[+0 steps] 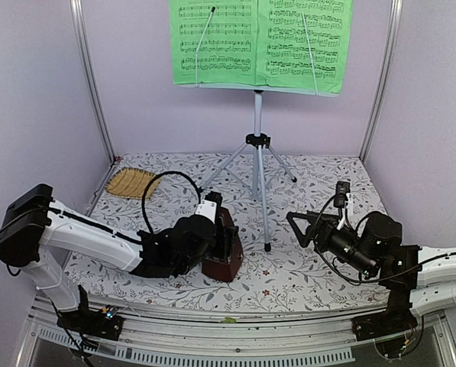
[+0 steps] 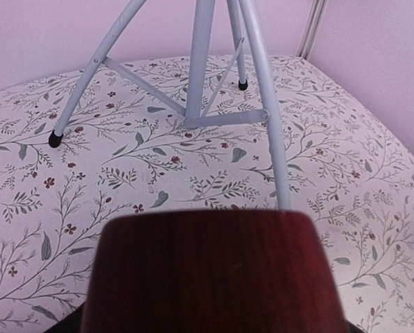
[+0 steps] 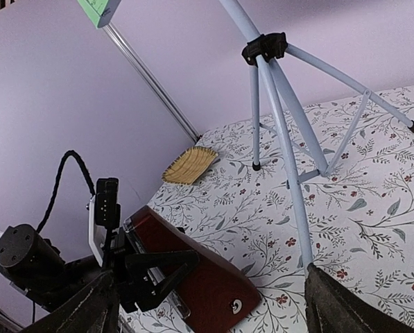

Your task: Set up the instrument practice props

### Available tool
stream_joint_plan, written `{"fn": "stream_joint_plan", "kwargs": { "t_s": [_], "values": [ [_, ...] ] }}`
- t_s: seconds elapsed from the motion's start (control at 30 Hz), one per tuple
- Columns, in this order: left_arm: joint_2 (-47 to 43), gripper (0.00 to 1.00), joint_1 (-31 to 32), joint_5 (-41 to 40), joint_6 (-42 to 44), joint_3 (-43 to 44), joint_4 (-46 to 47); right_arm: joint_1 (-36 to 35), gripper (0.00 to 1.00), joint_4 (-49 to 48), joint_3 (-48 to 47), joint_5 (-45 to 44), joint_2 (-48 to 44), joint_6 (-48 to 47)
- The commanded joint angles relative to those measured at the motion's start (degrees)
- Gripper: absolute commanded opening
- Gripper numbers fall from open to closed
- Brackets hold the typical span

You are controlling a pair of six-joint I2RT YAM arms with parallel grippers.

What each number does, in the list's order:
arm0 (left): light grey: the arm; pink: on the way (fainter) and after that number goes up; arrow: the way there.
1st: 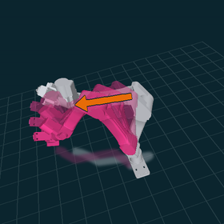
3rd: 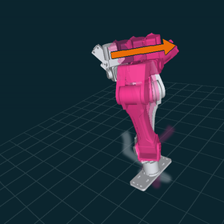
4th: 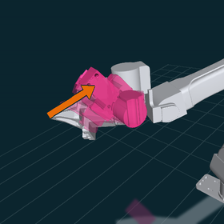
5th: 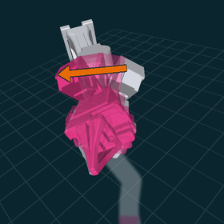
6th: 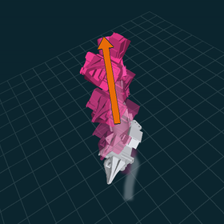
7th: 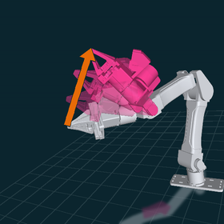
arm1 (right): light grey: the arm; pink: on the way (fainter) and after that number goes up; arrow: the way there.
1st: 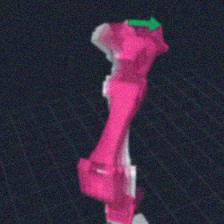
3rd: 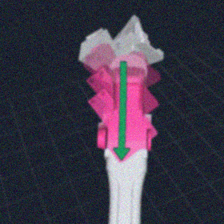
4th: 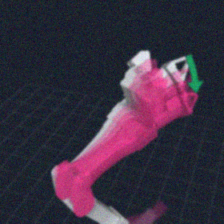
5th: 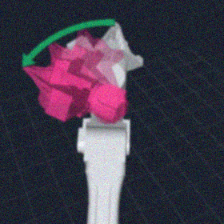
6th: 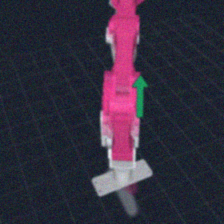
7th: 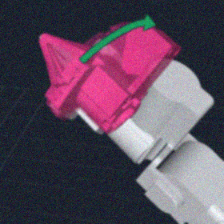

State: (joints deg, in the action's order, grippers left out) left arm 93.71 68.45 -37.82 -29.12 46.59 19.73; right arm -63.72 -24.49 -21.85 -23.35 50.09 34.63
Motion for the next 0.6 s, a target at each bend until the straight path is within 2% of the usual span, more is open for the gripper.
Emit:
{"fn": "stream_joint_plan", "kwargs": {
  "t_s": [0.0, 0.13, 0.37, 0.43, 0.57],
  "values": [
    [0.1, 0.22, -0.5, -2.5, -3.1, -0.3, 6.7, 0.0, 0.94, 0.4, 0.8, 0.7, 0.7, 0.4],
    [-0.1, 0.47, 0.0, -2.9, -3.6, -1.3, 6.6, 0.0, 0.94, 0.4, 0.4, 0.8, 1.8, -0.2],
    [-0.8, 0.84, 1.4, -2.6, -4.2, -1.7, 5.0, 0.0, 0.94, 0.8, -0.8, 3.3, 4.9, 0.5],
    [-1.3, 0.90, 1.9, -2.0, -4.2, -1.7, 4.6, 0.0, 0.93, 0.8, -0.9, 4.0, 5.9, 1.4],
    [-3.2, 0.94, 2.6, -0.9, -4.2, -2.5, 3.8, 0.0, 0.91, 0.8, -1.4, 5.6, 8.2, 4.0]
  ]
}}
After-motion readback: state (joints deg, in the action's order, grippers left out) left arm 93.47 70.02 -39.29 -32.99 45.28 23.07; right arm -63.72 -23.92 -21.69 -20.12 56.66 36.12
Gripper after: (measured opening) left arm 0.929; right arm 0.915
